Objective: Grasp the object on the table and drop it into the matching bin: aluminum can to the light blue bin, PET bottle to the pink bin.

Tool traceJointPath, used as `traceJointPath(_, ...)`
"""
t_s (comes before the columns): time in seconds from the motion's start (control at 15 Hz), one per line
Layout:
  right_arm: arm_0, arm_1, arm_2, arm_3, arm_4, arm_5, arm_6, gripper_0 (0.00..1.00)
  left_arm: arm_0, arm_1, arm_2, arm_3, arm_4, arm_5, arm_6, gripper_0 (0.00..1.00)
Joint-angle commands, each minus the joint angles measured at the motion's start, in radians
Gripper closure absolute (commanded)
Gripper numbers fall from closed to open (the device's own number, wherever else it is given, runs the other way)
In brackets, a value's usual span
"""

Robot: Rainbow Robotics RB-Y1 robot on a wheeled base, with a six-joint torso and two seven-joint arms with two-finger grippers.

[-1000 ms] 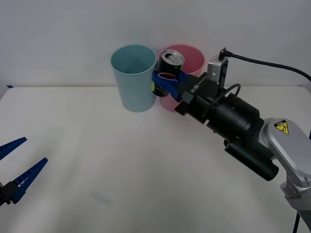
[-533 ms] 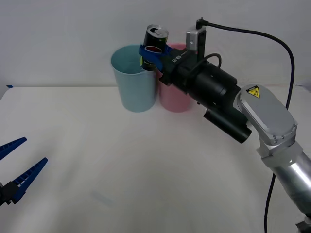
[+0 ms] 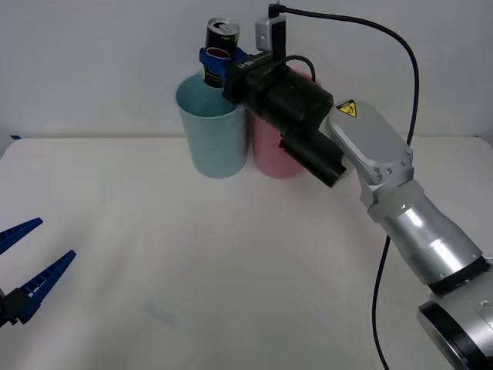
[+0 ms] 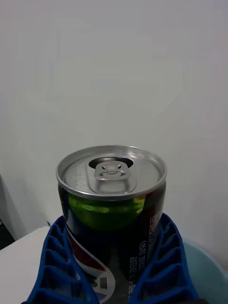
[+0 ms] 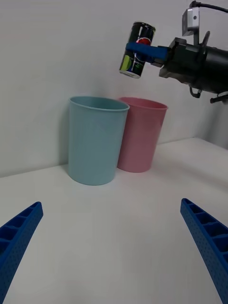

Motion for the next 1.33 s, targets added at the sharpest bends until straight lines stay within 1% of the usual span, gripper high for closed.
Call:
traceJointPath(0.07,-0.081,0.051,0.000,0.123,0.018,0.060,0.020,1.00,0.000,0.000,0.000,0.000,0.000,0.000,0.000,0.00)
traceJointPath(0.33,-0.188,0.120,0.000,0.288,0.022,0.162,0.060,1.00,0.000,0.000,0.000,0.000,0.000,0.000,0.000,0.00)
traceJointPath(0.47,-0.214,0.141,0.000,0.341,0.022,0.196,0.077,1.00,0.000,0.000,0.000,0.000,0.000,0.000,0.000,0.00)
traceJointPath(0.6,-0.229,0.151,0.000,0.368,0.022,0.213,0.090,1.00,0.000,0.000,0.000,0.000,0.000,0.000,0.000,0.00)
traceJointPath(0.87,-0.229,0.154,0.001,0.367,0.022,0.213,0.096,1.00,0.000,0.000,0.000,0.000,0.000,0.000,0.000,0.00)
traceJointPath(0.93,-0.229,0.154,0.000,0.367,0.022,0.215,0.096,0.92,0.000,0.000,0.000,0.000,0.000,0.000,0.000,0.00)
traceJointPath(1.0,-0.229,0.154,0.000,0.368,0.022,0.215,0.098,0.38,0.000,0.000,0.000,0.000,0.000,0.000,0.000,0.00)
traceJointPath(1.07,-0.229,0.154,0.000,0.367,0.022,0.215,0.100,0.00,0.000,0.000,0.000,0.000,0.000,0.000,0.000,0.00)
traceJointPath(1.33,-0.229,0.154,0.000,0.368,0.022,0.215,0.103,0.00,0.000,0.000,0.000,0.000,0.000,0.000,0.000,0.00)
